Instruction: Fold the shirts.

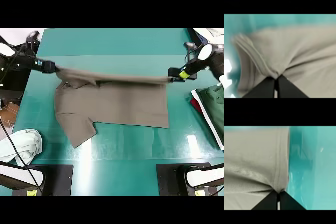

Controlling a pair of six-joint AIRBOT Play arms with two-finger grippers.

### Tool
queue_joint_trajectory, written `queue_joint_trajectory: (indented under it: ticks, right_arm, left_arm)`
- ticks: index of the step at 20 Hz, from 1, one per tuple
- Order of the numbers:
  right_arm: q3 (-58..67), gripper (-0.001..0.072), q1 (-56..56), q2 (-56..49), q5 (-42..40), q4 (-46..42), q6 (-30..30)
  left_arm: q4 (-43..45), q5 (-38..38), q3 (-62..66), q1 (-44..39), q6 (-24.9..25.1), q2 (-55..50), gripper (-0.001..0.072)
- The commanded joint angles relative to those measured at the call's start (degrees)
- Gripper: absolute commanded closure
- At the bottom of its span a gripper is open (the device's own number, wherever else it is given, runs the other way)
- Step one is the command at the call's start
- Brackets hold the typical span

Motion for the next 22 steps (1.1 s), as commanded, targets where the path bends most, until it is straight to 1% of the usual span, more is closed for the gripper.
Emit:
queue_joint_trajectory:
  ticks: [1, 3, 5, 6, 7, 8, 9, 10, 13, 15, 17, 18, 19, 20, 21, 22]
  right_arm:
    - [-6.5, 0.0699, 2.6, 1.4, -1.3, -1.5, 0.7]
    - [-8.5, 0.0696, 3.3, 2.2, -1.9, -1.5, 0.7]
    - [-8.6, 0.0694, 3.3, 2.3, -1.0, -1.0, 0.9]
    - [-8.5, 0.0669, 3.3, 2.3, -0.2, -0.9, 0.9]
    - [-8.5, 0.0489, 3.3, 2.3, 0.5, -0.8, 0.9]
    - [-8.3, 0.0328, 3.2, 2.3, 1.6, 0.6, 0.6]
    - [-7.9, 0.0325, 2.8, 2.3, 2.9, 1.8, 0.3]
    - [-7.0, 0.0326, 2.3, 2.3, 4.7, 3.6, -1.1]
    - [-5.2, 0.0328, -0.3, 3.8, 10.9, 11.4, -7.3]
    - [-6.5, 0.0329, -2.4, 6.7, 11.4, 16.0, -8.9]
    - [-9.6, 0.0330, -4.5, 10.7, 9.8, 17.6, -9.1]
    - [-11.6, 0.0339, -5.2, 12.7, 8.1, 18.2, -9.6]
    - [-13.8, 0.0341, -6.0, 14.8, 6.2, 18.5, -9.8]
    - [-15.8, 0.0363, -6.5, 16.6, 4.7, 18.5, -9.9]
    - [-17.8, 0.0415, -7.0, 18.2, 3.0, 18.5, -9.9]
    - [-19.4, 0.0415, -7.0, 19.5, 2.2, 18.5, -9.9]
  left_arm:
    - [9.6, -8.5, -1.7, 0.0, -3.9, -0.3, 0.0683]
    - [9.5, -9.3, -3.7, 0.0, -5.4, -0.3, 0.0682]
    - [9.5, -11.0, -5.1, 0.0, -5.5, -0.3, 0.0682]
    - [9.6, -11.7, -5.4, 0.0, -6.8, -0.3, 0.0656]
    - [9.6, -12.2, -5.3, 0.0, -8.6, -0.3, 0.0415]
    - [9.6, -12.6, -5.3, 0.0, -10.4, -0.2, 0.0177]
    - [9.9, -13.0, -5.3, 0.0, -11.8, -0.1, 0.0163]
    - [10.4, -14.0, -5.3, 0.0, -12.7, 0.0, 0.0163]
    - [10.9, -18.2, -6.3, 1.7, -14.2, 2.5, 0.0164]
    - [10.9, -16.8, -12.2, 3.3, -14.6, 8.0, 0.0165]
    - [11.5, -12.8, -22.2, 3.8, -16.2, 15.7, 0.0165]
    - [11.4, -10.7, -27.7, 3.8, -17.2, 19.6, 0.0233]
    - [10.6, -8.2, -33.7, 3.8, -17.4, 23.8, 0.0338]
    - [9.6, -6.2, -39.2, 3.8, -17.5, 27.2, 0.0351]
    - [8.3, -5.0, -44.4, 3.8, -17.6, 30.3, 0.0350]
    - [7.2, -4.8, -48.6, 3.8, -17.6, 32.4, 0.0350]
